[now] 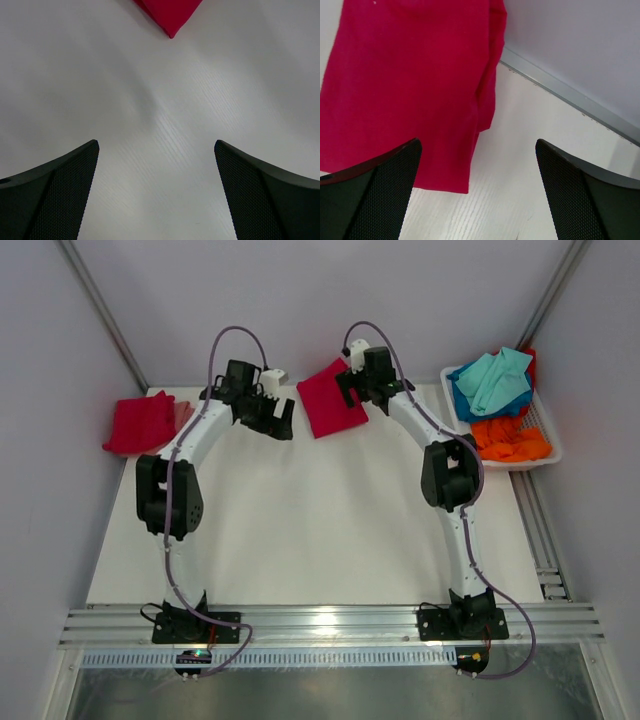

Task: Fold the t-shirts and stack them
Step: Fold the long partially folded tshirt into a neat square, then put the neatly folded tshirt into the corner of the board with the left arm

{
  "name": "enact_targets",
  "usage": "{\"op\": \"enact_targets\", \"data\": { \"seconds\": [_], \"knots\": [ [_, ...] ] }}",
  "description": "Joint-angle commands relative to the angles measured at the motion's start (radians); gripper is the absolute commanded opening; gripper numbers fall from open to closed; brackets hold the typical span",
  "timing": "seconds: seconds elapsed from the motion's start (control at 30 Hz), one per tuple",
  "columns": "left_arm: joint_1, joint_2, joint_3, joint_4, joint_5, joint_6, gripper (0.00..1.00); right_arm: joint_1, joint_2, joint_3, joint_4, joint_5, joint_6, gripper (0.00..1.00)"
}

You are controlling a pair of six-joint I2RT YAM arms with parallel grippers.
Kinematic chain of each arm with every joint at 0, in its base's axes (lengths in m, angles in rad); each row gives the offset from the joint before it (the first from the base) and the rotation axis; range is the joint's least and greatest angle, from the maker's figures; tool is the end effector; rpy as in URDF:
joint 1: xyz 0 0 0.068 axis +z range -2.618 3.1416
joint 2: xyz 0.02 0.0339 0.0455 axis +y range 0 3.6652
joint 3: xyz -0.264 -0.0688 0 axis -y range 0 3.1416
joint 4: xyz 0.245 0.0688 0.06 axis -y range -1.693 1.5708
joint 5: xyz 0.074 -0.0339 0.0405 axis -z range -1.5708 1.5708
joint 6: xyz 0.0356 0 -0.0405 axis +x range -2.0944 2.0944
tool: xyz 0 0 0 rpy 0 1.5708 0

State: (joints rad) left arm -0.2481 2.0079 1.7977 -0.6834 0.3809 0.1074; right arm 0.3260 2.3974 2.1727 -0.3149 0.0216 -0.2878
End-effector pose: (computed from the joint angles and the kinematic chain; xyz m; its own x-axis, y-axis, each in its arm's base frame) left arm 0.4339 -0.1236 0.2768 -0.7025 0.2806 -0.6541 0.5321 0.8173 -0.2209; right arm 0.5312 0.1788 0.2399 -0.3808 -0.4283 -0.8195 -0.4283 0.8671 -0.2542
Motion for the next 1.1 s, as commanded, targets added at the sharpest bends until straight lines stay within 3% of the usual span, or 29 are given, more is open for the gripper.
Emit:
{"op": "enact_targets", "data": {
  "seconds": [0.0,0.23,0.63,1.07],
  "knots": [
    [0.004,0.012,-0.015,0.038,0.041,-0.017,0.99,0.036,0.017,0.036,0.034,-0.06,-0.02,0.99],
    [0.003,0.017,-0.015,0.022,0.067,-0.021,0.99,0.045,0.057,0.07,0.03,-0.081,-0.024,0.99],
    [0.004,-0.018,-0.064,-0.025,0.199,-0.028,0.99,0.058,0.115,0.119,0.046,0.069,-0.005,0.99],
    [0.001,0.003,-0.035,-0.047,0.254,-0.029,0.99,0.082,0.126,0.139,-0.133,0.147,-0.082,1.0]
  ]
}}
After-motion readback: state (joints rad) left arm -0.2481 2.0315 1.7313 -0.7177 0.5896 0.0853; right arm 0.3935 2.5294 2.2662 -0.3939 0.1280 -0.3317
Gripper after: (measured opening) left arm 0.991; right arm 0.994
